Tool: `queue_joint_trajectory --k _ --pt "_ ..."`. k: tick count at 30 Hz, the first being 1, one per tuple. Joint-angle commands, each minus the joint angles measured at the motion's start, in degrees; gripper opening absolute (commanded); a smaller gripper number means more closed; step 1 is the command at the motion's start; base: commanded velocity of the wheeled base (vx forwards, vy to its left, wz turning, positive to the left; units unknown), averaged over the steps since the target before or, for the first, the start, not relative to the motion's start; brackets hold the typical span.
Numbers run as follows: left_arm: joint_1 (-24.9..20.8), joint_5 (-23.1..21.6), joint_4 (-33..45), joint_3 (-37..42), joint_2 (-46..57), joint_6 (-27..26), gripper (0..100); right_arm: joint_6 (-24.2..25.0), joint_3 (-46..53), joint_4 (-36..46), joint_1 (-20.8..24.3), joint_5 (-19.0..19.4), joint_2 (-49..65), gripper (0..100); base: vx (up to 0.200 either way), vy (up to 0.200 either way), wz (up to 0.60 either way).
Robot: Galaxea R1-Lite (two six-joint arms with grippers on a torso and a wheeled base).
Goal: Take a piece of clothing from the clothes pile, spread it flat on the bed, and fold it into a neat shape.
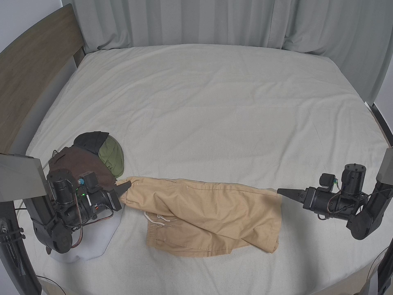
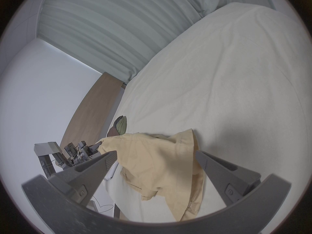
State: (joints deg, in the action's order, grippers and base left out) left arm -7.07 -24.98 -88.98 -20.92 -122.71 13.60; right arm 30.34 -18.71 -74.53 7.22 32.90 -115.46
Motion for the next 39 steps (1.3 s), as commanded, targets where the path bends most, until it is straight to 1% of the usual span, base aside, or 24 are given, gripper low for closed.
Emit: queue_joint_trajectory --k 1,4,8,13,15,17,23,30,34,39 --pt "0.0 0.0 -0.2 0.0 0.1 0.0 0 0.9 -0.3 -3.8 0.1 0.0 -7.6 100 0.0 0.0 0.0" --pt "0.0 0.0 -0.2 0.0 0.1 0.0 0 0.9 -0.4 -6.6 0.1 -0.1 -10.8 100 0.0 0.0 0.0" --pt "0.0 0.0 -0.2 0.0 0.1 0.0 0 0.9 -0.9 -10.7 0.9 -2.0 -13.5 100 0.0 0.0 0.0" --pt "0.0 0.0 -0.2 0.0 0.1 0.0 0 1.0 -0.9 -13.7 1.9 -2.9 -15.2 100 0.0 0.0 0.0" --pt "0.0 0.0 -0.2 0.0 0.1 0.0 0 2.0 -1.1 -13.7 2.9 -3.1 -15.4 100 0.0 0.0 0.0" --pt "0.0 0.0 -0.2 0.0 0.1 0.0 0 4.0 -1.5 -13.8 4.2 -3.2 -15.3 100 0.0 0.0 0.0" --pt "0.0 0.0 -0.2 0.0 0.1 0.0 0 4.7 -1.3 -13.8 4.7 -3.0 -14.1 100 0.0 0.0 0.0" --pt "0.0 0.0 -0.2 0.0 0.1 0.0 0 4.8 0.5 -13.8 4.6 -2.1 -8.4 100 0.0 0.0 0.0" --pt "0.0 0.0 -0.2 0.0 0.1 0.0 0 4.9 2.2 -13.7 4.5 0.5 -5.1 100 0.0 0.0 0.0" --pt "0.0 0.0 -0.2 0.0 0.1 0.0 0 4.9 2.5 -13.8 4.0 0.7 -4.1 100 0.0 0.0 0.0"
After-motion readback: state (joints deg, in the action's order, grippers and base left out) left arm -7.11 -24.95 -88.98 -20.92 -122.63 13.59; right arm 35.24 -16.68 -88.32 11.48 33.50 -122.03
